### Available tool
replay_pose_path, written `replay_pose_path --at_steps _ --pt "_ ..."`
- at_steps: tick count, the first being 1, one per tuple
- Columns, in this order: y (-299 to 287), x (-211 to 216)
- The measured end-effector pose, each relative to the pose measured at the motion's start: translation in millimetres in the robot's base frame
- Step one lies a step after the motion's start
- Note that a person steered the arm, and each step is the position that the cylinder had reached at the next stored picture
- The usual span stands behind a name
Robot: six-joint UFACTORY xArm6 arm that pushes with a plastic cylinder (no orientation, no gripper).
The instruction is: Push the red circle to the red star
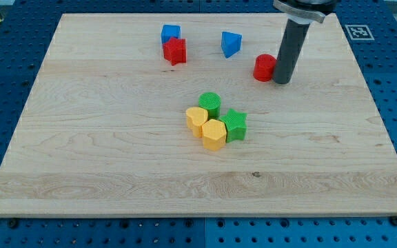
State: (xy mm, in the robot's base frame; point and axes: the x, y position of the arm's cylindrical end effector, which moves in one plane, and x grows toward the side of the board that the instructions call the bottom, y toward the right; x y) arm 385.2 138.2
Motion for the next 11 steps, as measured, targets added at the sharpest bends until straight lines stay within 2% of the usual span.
replay_pose_path --at_steps 2,3,6,8,11 --pt "-12.6 -2.7" --pt "30.8 1.1" --pt "31.2 -18.6" --pt "-1.9 -18.6" --pt "-75.2 -56.5"
